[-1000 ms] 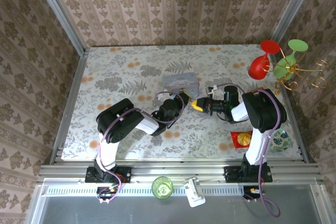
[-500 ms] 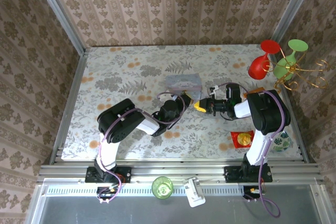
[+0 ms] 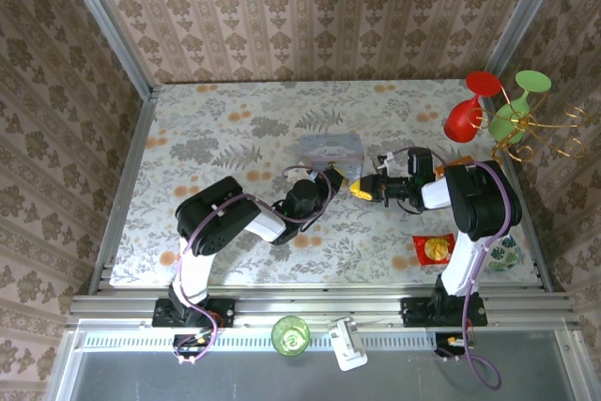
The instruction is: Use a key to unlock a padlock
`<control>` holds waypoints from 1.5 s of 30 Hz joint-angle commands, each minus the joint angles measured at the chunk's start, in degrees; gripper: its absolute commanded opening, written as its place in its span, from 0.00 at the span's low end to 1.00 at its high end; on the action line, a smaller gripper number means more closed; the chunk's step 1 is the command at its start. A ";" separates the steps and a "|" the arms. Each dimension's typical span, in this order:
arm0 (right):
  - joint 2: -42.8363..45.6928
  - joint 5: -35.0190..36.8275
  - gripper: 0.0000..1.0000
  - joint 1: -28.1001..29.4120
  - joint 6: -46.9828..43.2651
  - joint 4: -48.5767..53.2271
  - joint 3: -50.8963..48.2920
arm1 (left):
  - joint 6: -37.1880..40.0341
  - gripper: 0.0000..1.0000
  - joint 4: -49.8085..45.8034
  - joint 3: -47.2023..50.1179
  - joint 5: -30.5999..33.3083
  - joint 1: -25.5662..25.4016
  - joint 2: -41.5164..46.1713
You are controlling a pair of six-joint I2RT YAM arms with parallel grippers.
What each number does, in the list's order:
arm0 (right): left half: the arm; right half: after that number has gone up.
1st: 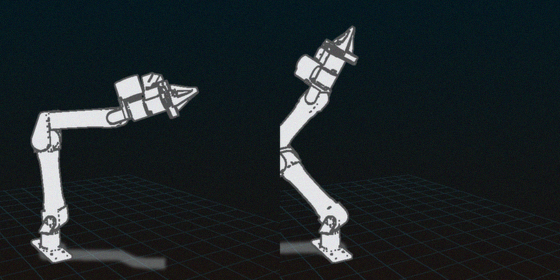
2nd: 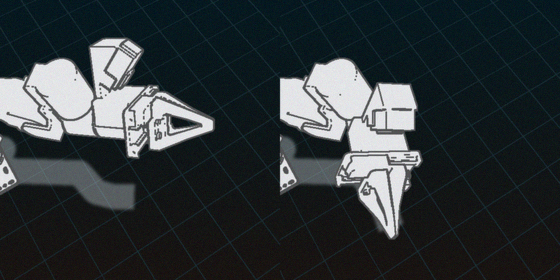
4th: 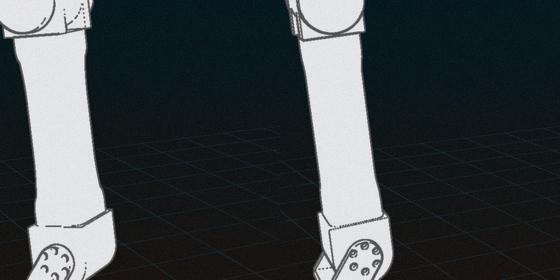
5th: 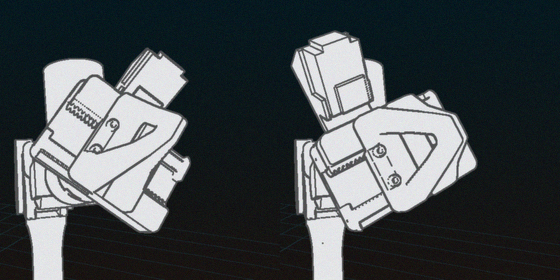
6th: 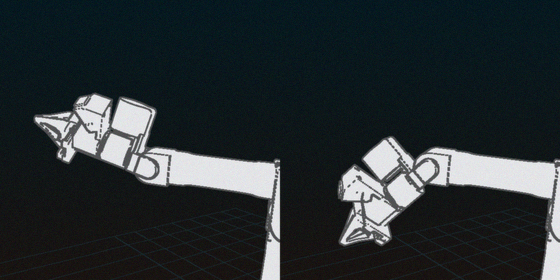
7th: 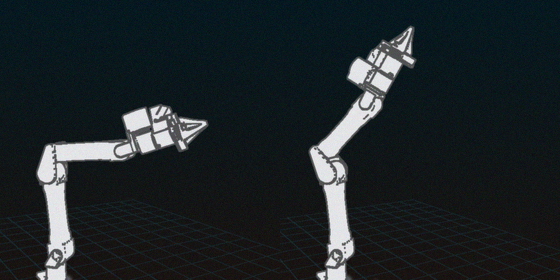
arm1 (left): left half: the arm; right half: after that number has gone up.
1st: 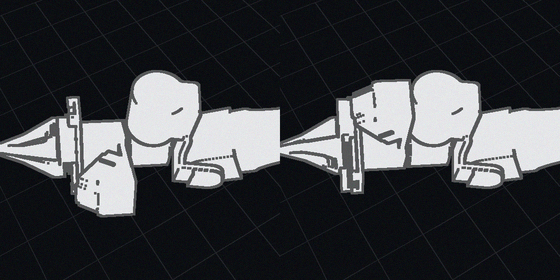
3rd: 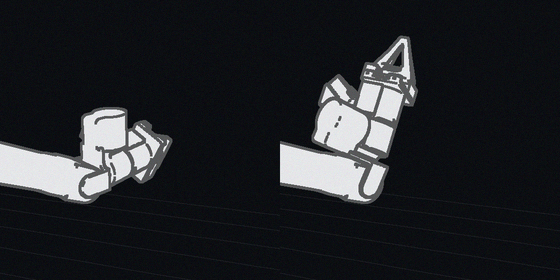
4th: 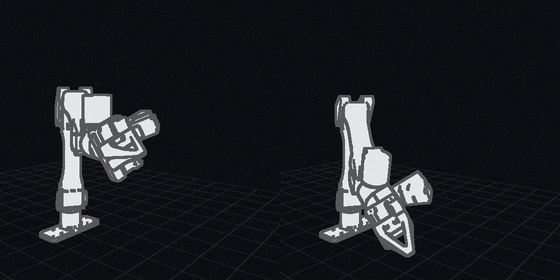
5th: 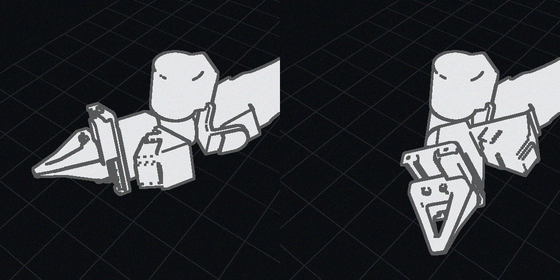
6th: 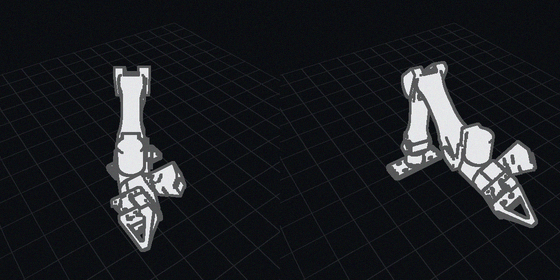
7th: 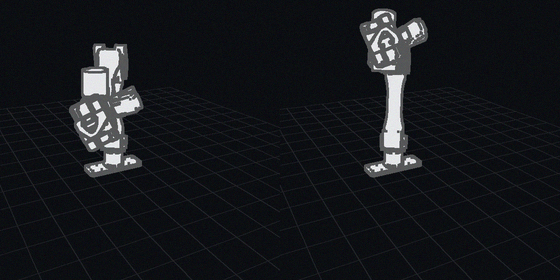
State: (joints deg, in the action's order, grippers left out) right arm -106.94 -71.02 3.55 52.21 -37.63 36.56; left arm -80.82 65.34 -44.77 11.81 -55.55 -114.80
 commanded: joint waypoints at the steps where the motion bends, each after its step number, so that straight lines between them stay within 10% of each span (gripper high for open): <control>1: 0.40 5.88 0.01 -0.75 0.88 -5.22 -0.41 | -0.66 0.00 8.82 -1.27 -9.83 -3.70 1.34; 45: 3.24 7.30 0.24 -2.06 4.41 -15.10 -7.85 | 1.08 0.00 8.86 -0.58 -8.50 -1.68 -0.23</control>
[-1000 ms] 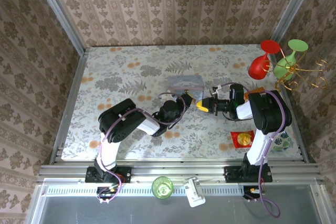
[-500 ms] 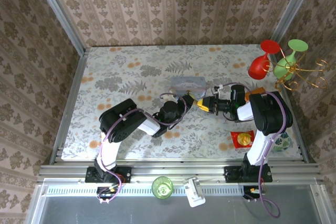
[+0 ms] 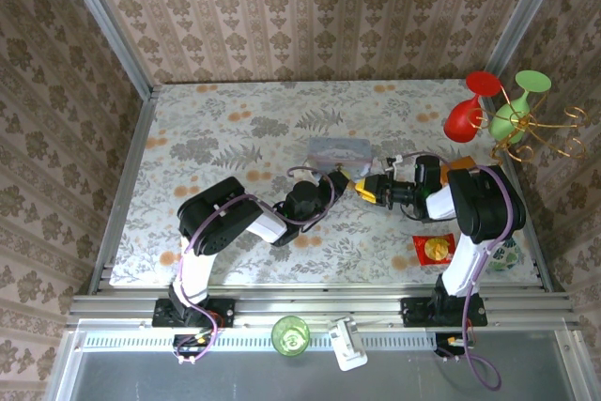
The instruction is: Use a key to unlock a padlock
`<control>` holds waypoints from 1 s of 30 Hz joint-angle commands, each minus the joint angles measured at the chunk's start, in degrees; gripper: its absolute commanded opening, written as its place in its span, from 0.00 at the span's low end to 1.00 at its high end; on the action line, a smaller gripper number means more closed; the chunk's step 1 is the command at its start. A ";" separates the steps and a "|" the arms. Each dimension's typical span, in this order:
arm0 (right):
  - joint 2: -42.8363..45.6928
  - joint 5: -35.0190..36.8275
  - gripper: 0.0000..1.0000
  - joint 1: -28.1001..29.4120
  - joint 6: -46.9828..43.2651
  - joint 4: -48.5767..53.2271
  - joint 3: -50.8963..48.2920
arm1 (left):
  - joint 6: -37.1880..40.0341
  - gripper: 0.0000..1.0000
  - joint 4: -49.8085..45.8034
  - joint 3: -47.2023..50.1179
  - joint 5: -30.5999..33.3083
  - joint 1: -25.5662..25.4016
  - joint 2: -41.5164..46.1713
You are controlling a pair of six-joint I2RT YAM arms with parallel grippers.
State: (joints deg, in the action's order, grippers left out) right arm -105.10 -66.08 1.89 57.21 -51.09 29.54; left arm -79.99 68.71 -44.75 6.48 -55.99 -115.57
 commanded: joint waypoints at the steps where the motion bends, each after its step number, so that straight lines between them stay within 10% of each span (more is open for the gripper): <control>1: 1.44 2.29 0.24 -0.40 0.00 -2.72 -1.12 | 0.27 0.00 5.48 -0.68 -3.14 -1.21 0.61; 5: 0.48 2.63 0.03 -0.40 4.77 -9.87 -2.48 | 0.15 0.00 5.47 -0.94 -3.31 -1.32 0.22; 11: -1.44 3.75 0.03 -1.28 7.65 -14.39 -5.00 | 2.44 0.00 5.54 -0.19 -3.23 -0.15 0.54; 19: 24.41 30.65 0.09 7.51 -27.97 52.22 3.71 | 14.19 0.00 -6.39 0.32 -6.51 4.59 3.16; 30: 25.73 49.52 0.24 15.75 -32.82 69.51 11.28 | 14.96 0.01 -10.83 -5.04 -11.34 6.43 -4.31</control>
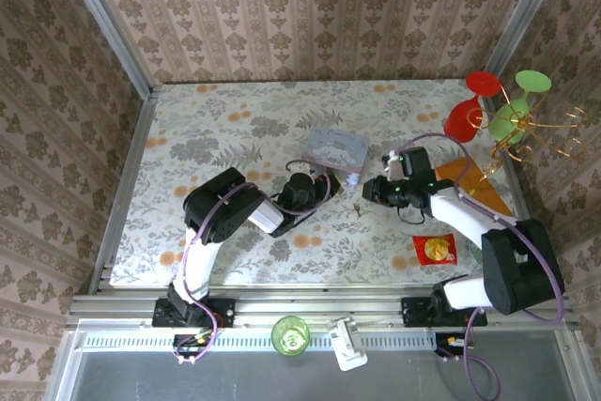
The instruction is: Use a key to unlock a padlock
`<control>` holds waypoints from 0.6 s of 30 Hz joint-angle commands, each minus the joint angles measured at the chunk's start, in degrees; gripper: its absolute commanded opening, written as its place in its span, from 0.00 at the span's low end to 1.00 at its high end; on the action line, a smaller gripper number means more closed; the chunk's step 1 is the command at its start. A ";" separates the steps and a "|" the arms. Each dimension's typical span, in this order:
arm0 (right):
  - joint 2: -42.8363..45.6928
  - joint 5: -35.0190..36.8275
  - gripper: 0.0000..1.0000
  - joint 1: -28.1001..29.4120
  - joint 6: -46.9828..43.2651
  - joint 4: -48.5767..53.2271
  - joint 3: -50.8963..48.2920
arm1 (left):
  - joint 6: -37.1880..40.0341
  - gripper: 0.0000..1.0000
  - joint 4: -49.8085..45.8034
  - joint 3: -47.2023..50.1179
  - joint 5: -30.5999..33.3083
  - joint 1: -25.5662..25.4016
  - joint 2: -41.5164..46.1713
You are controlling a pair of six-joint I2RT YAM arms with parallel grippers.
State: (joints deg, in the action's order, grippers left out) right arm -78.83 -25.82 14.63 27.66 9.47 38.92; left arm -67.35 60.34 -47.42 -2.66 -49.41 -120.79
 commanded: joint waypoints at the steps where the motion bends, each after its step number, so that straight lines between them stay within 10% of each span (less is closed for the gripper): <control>1: -2.24 11.49 0.24 4.34 -3.14 9.15 2.44 | 2.50 0.01 -2.88 -1.89 -1.29 -0.42 1.49; 18: -13.51 26.87 0.32 13.90 -3.18 8.09 10.07 | 2.54 0.30 -6.29 5.82 2.27 -0.49 8.27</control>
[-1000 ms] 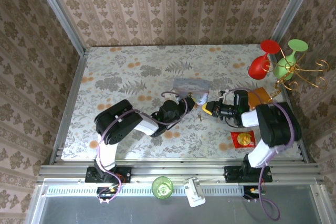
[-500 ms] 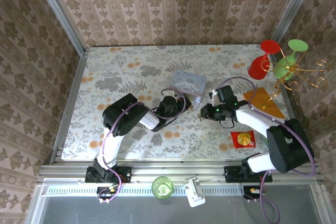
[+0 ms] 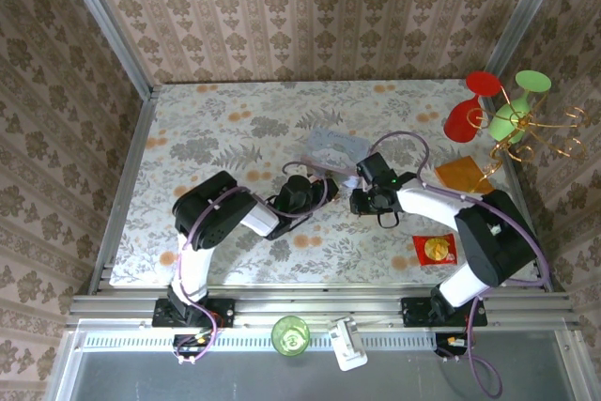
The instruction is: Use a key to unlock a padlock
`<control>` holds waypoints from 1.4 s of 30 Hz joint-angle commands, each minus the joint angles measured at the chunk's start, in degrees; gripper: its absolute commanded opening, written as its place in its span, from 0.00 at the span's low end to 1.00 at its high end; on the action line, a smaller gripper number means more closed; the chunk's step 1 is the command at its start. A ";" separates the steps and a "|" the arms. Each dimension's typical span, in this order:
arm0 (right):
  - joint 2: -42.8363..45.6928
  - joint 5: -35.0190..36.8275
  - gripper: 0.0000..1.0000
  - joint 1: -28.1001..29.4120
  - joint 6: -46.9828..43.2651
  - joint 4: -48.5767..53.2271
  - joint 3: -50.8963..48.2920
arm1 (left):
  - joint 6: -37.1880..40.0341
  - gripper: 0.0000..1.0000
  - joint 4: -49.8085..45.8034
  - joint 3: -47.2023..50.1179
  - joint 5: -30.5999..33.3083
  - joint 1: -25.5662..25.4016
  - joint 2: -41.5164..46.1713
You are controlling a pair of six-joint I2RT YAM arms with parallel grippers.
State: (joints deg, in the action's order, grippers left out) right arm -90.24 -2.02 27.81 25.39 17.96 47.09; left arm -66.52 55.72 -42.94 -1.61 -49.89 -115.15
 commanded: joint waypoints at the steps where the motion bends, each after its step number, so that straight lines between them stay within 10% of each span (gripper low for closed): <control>1: -2.94 3.52 0.32 1.09 -1.09 -0.22 2.62 | 2.59 0.34 -2.26 1.54 1.33 -0.03 3.49; 16: -5.48 8.53 0.22 4.70 -1.54 3.45 2.76 | 5.78 0.37 -4.57 9.05 1.34 0.32 12.28; 19: -6.10 8.64 0.08 4.95 -2.40 1.86 2.28 | 6.63 0.36 -4.83 9.36 1.32 0.32 12.84; 36: 15.80 -18.98 0.00 -2.76 6.43 -7.72 -4.26 | 26.98 0.28 -14.80 10.76 -4.81 -3.07 31.62; 42: 24.19 -17.86 0.00 -1.97 10.84 -10.72 -4.26 | 30.64 0.36 -8.25 13.13 -3.79 -10.09 37.10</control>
State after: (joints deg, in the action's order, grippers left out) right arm -69.14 -18.11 25.41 32.67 10.11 43.42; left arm -41.19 44.73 -30.09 -5.58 -57.45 -80.93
